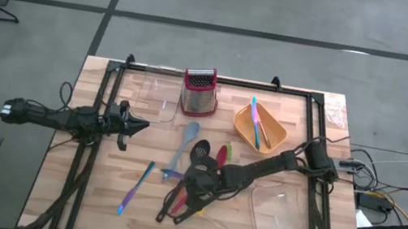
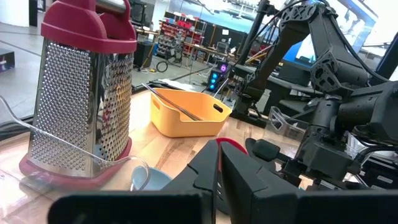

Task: Pick & Place Kitchen Items
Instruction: Put the right blue table knife into the orange bin

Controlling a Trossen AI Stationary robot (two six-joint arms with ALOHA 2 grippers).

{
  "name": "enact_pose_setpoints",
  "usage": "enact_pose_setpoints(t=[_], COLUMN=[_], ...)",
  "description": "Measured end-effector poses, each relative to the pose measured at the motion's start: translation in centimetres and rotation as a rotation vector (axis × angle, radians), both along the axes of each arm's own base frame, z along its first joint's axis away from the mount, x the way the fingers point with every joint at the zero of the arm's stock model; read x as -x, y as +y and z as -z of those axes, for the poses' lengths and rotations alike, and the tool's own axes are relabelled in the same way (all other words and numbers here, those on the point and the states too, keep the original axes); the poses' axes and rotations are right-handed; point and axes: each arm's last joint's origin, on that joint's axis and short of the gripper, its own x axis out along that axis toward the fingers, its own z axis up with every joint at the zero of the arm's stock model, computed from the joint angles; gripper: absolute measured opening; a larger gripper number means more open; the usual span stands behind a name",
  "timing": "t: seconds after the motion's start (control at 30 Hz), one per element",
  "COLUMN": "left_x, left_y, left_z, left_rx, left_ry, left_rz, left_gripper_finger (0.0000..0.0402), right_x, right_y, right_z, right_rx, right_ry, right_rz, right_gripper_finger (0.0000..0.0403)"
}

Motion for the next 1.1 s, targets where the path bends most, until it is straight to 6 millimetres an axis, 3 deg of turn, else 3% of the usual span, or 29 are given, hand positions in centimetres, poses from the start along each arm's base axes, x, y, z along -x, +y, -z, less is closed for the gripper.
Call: enact_pose_setpoints(t=[0.23,0.53,0.9,1.1], left_x=[0.0,0.0,0.0,0.0], left_y=[0.0,0.0,0.0,0.0], left_z=[0.0,0.0,0.1,0.2], left_rx=[0.0,0.0,-0.001,-0.001], left_ry=[0.0,0.001,0.01,0.021], left_rz=[0.0,0.0,0.0,0.0], left_gripper_finger=[0.0023,0.0023,0.0023,0.0021], right_x=[0.2,1.3,6.3,9.1], right_y=[-0.1,-1.1,-4.3,-6.9], right_z=[-0.6,-4.4,-11.2,-12.5], right_rx=[0.006,0.085,0.361,0.42], right_ry=[-0.005,-0.035,-0.045,-0.054], right_rz=[-0.014,0.032,0.282,0.403], right_gripper_finger=[0.0054,0.0043,0.0045,0.0049])
